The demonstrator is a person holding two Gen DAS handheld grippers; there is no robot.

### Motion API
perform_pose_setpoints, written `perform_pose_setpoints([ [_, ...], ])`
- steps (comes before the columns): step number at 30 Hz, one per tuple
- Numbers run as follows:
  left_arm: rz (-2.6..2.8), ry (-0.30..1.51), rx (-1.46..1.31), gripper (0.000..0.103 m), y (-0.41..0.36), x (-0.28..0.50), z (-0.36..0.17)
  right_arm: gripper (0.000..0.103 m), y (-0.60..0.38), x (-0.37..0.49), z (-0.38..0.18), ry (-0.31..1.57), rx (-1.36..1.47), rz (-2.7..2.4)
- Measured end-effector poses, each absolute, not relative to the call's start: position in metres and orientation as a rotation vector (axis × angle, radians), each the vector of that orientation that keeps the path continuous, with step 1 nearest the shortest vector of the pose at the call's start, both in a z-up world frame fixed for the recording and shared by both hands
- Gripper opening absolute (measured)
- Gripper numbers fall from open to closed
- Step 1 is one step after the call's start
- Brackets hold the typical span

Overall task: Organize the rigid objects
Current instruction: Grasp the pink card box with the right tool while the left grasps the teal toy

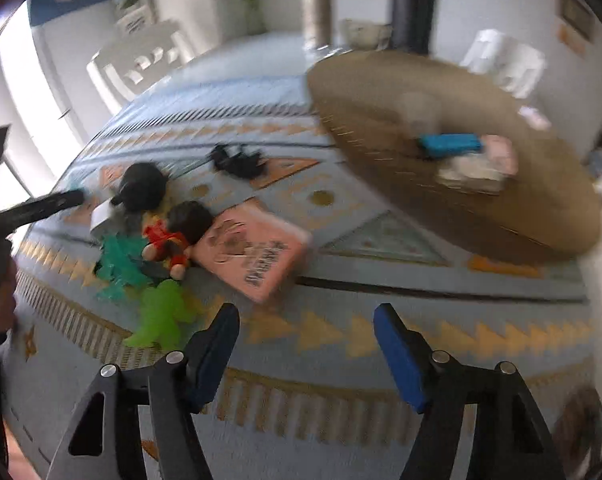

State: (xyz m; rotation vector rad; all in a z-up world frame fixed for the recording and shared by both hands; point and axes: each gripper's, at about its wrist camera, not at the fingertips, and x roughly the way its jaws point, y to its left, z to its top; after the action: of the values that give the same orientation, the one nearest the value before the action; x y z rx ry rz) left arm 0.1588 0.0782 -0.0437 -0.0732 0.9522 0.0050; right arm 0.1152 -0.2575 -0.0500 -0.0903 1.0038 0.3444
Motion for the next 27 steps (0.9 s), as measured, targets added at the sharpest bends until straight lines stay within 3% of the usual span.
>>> perform_pose_setpoints([
  [1,0.004,0.946,-0.067,0.048,0.078,0.158,-0.042,0.069,-0.256,0.119,-0.052,1.006,-0.09,0.36],
  [13,0.011,0.934,-0.027,0.048,0.074,0.157,-0.044,0.075,-0.227,0.15,-0.056,0.94,-0.207,0.448],
  [15,0.011,0.933,-0.023,0.048,0.073,0.156,-0.043,0.061,-0.222,0.147,-0.056,0.927,-0.222,0.463],
  [18,0.0,0.928,-0.022,0.048,0.073,0.155,-0.042,0.051,-0.216,0.134,-0.054,0.899,-0.256,0.464],
  [27,-0.148,0.862,0.029,0.048,0.045,0.104,-0.022,0.045,-0.253,0.059,-0.031,0.849,-0.173,0.336],
])
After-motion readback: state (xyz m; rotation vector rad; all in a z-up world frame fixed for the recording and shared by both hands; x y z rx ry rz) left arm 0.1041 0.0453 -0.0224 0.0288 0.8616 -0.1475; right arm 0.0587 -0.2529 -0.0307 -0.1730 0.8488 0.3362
